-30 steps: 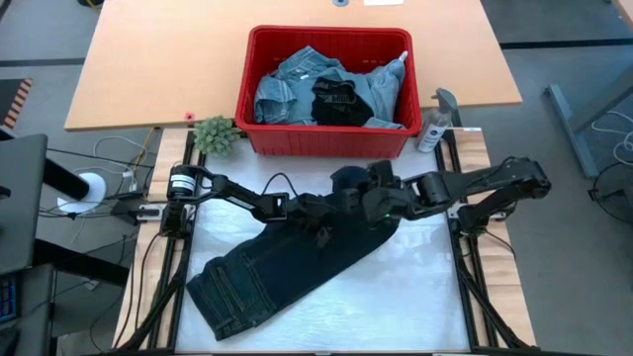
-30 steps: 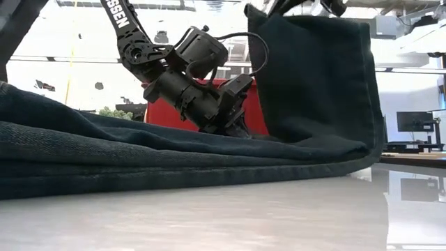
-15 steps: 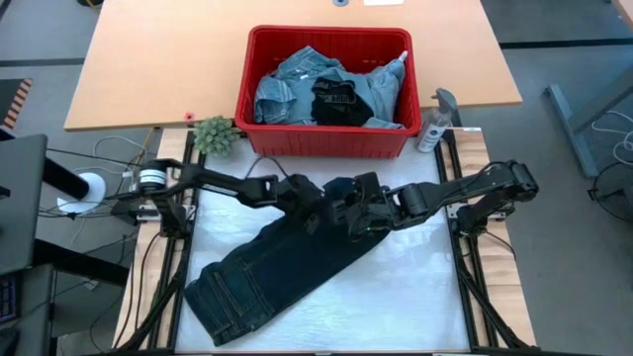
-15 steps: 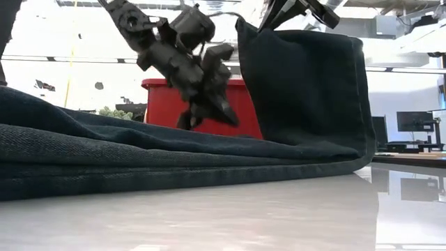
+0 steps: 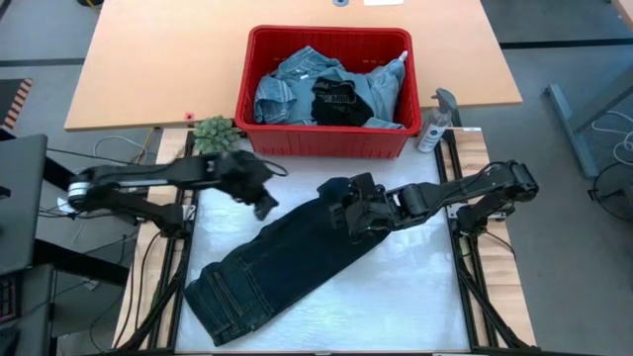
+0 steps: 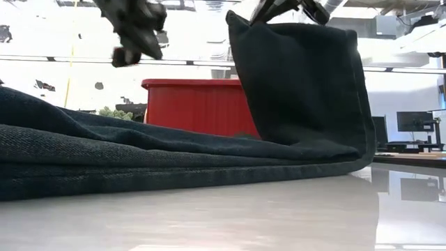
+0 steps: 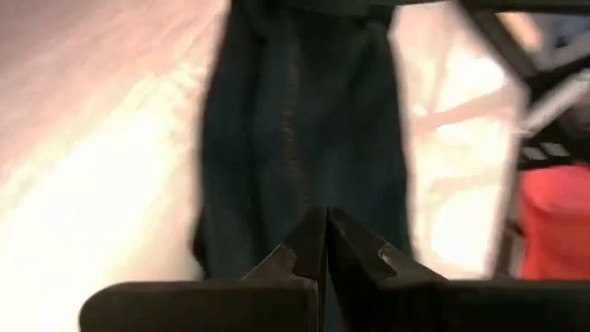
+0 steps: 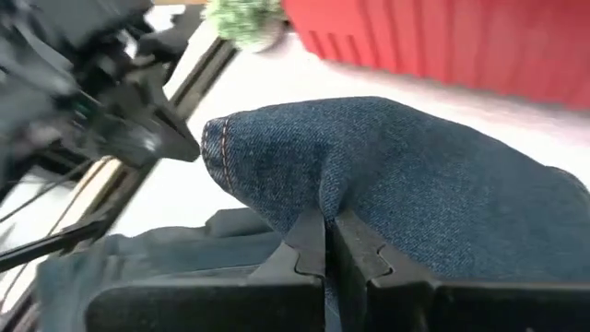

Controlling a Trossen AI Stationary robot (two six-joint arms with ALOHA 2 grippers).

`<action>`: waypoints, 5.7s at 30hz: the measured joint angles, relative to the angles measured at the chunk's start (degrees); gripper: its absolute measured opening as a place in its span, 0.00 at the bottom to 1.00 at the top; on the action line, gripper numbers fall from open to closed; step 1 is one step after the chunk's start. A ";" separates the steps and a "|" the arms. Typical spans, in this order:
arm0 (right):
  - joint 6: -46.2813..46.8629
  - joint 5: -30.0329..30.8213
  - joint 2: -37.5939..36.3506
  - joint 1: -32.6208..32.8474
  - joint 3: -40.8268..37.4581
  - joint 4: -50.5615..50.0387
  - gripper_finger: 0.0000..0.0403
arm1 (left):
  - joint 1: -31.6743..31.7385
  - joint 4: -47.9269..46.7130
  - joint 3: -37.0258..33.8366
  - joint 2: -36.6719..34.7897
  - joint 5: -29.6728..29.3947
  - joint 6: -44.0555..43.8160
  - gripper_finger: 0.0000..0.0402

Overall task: Fold Laundry from Bin
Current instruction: Fold the black pants

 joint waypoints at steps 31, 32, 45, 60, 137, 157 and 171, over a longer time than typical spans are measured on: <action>-14.96 -16.29 22.71 0.28 0.00 29.99 0.36 | -11.45 -8.10 0.07 -10.60 -6.81 -2.05 0.00; -15.59 -16.93 21.65 0.05 0.02 29.71 0.40 | -11.45 -8.12 0.07 -10.58 -6.76 -2.04 0.00; 9.52 -4.01 7.57 5.92 -0.17 -16.67 0.56 | -11.47 -7.71 0.07 -10.60 -6.61 1.38 0.00; 4.34 -18.21 9.82 -2.66 -9.84 1.28 0.70 | -11.49 6.60 0.07 -10.62 6.21 1.13 0.31; -43.59 -31.66 -1.88 0.82 -0.63 -1.29 0.46 | -34.64 0.86 0.00 5.53 -16.48 15.91 0.52; -32.79 -23.99 -5.70 7.96 -0.63 -8.25 0.45 | -18.85 12.26 0.00 22.08 7.61 48.46 0.52; -27.64 -22.20 -5.66 10.43 -0.63 -9.34 0.45 | -16.43 11.22 -0.02 27.01 15.43 51.41 0.17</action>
